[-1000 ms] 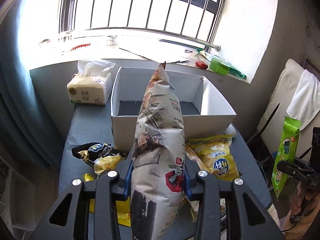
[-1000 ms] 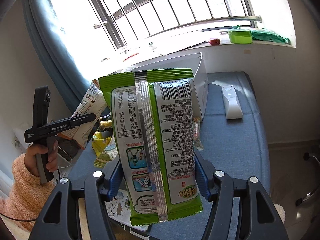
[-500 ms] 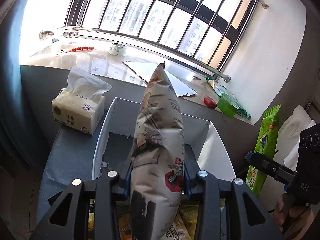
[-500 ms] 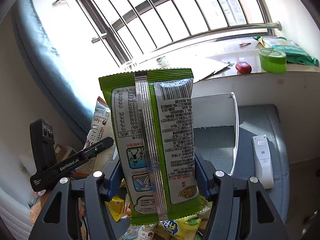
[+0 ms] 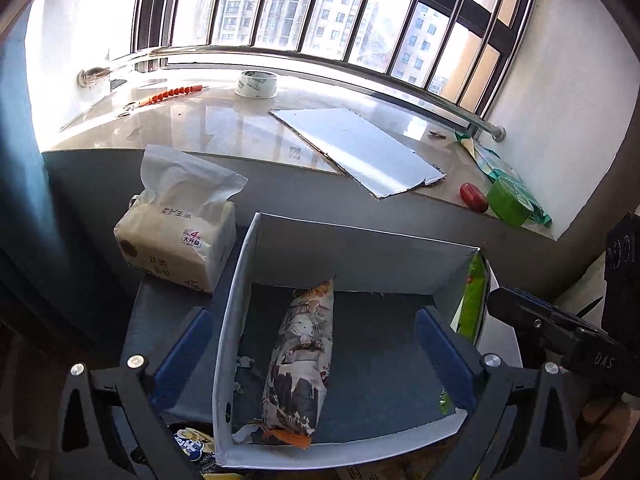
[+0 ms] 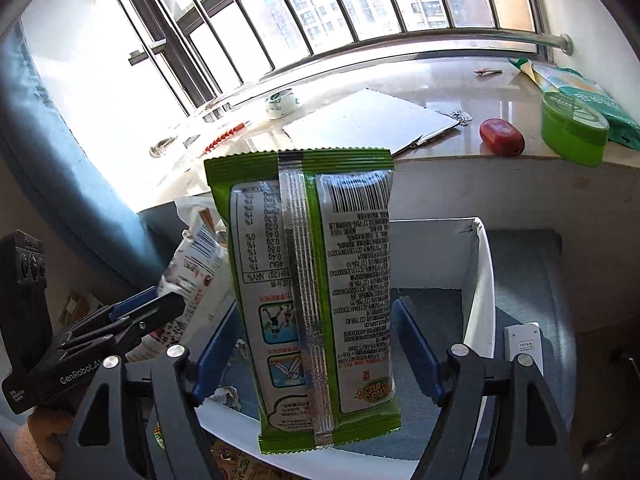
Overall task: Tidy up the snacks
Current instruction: 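Lower both held packets into the white box and open both grippers, then grasp the yellow chip bag with the right gripper while the left grasps the tall printed bag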
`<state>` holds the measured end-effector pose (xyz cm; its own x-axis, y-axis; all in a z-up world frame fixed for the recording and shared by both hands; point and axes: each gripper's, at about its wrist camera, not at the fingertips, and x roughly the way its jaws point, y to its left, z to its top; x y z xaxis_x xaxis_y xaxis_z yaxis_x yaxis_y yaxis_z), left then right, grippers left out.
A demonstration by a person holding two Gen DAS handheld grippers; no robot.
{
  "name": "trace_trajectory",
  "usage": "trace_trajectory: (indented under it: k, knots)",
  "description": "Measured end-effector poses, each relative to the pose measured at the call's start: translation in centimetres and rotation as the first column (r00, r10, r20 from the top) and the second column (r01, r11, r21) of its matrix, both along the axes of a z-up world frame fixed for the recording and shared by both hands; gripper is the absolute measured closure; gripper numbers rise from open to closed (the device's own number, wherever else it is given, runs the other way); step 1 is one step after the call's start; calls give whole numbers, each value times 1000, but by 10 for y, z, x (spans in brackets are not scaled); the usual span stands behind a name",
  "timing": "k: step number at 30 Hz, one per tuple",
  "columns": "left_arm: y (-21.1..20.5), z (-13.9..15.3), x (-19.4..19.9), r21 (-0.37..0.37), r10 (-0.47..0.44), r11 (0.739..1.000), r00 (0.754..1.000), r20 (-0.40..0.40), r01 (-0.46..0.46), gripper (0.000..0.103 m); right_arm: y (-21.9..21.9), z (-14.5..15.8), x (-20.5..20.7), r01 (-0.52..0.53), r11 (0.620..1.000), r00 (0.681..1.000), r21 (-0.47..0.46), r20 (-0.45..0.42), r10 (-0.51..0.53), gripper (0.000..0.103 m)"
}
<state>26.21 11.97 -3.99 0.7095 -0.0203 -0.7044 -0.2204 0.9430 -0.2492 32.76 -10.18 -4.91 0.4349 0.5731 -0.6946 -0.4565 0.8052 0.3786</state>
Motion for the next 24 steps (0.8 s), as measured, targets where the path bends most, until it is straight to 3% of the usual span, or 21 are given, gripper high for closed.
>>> trace_trajectory:
  k: [4,7,13,19,24]
  knots:
    - [2,1,-11,0,-2,1000,1000,-8,2,0,-15,4,-5,45,999,999,12,13,-45,0]
    - [1,9,-33,40,4,999,999,48,-6,0,-30,12,-15,69,996,997,51,31,-71,0]
    - [-9,31,-97,47,-2,999,976,216,-9,0,-64,42,-62,38,994,984,99,171,-54,0]
    - [-48,33,-161,138,-100,988,978,184,75,0,-102,53,-131,-18,993,967,120,256,-13,0]
    - [-66,12,-213,80,-120,991,974,190,106,0,-125,35,-181,27,998,942,63,331,-46,0]
